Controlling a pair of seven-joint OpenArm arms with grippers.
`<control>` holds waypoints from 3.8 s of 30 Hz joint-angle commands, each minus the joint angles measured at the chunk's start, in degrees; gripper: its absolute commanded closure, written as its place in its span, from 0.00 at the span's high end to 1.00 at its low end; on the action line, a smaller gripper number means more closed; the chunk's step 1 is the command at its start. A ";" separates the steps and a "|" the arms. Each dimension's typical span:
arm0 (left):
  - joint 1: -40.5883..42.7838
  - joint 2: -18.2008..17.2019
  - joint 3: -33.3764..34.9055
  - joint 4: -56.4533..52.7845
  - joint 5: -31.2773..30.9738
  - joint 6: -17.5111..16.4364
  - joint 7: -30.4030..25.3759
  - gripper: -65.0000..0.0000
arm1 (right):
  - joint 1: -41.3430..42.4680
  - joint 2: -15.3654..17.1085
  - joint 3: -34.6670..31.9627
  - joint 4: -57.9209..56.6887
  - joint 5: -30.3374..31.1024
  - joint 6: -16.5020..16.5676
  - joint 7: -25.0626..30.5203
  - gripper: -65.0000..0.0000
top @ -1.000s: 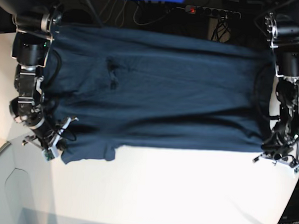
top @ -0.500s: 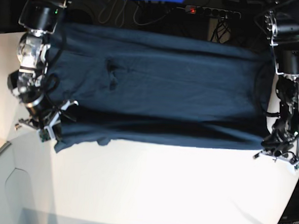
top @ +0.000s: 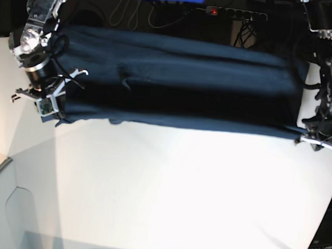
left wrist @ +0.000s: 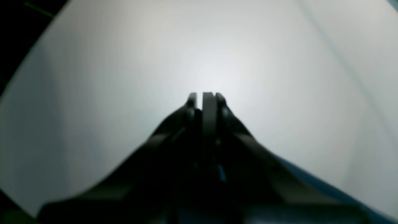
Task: Layout the t-shirt on the table in an organized manner, then fold the t-shirt properly
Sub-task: 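Grasp the shirt hem with both grippers and fold it toward the collar, then regrasp the folded shirt edge with both grippers and smooth it, then grasp the shirt's end with the left gripper and fold it toward the right gripper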
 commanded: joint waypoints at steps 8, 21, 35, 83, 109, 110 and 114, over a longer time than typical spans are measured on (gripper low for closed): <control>4.04 -0.77 -0.82 -0.59 -0.02 -0.04 -1.88 0.00 | -4.08 0.67 0.22 0.19 0.94 0.17 1.60 0.00; 4.92 0.81 -0.82 -5.96 -0.02 -0.04 -1.88 0.00 | -5.49 0.75 1.53 -5.35 0.94 0.17 1.60 0.00; 5.09 0.90 -0.56 -8.68 -0.02 -0.13 -1.97 0.01 | -6.46 0.58 1.45 -10.71 0.94 0.17 1.60 0.00; 8.78 3.01 -0.65 -7.36 0.16 0.05 -1.26 0.73 | 0.14 -3.73 0.57 -20.38 1.37 0.17 1.25 0.53; 5.00 3.01 6.83 -13.43 0.07 -0.04 -1.26 0.00 | 4.97 -2.85 0.13 -23.54 1.29 0.17 1.25 0.53; 4.83 3.01 6.83 -13.52 0.07 -0.04 -1.26 0.00 | 4.97 -2.85 0.13 -23.54 1.29 0.17 1.25 0.53; 5.09 3.01 6.74 -11.41 0.07 -0.04 -1.26 0.00 | 4.89 -2.76 0.22 -23.54 1.29 0.17 1.25 0.53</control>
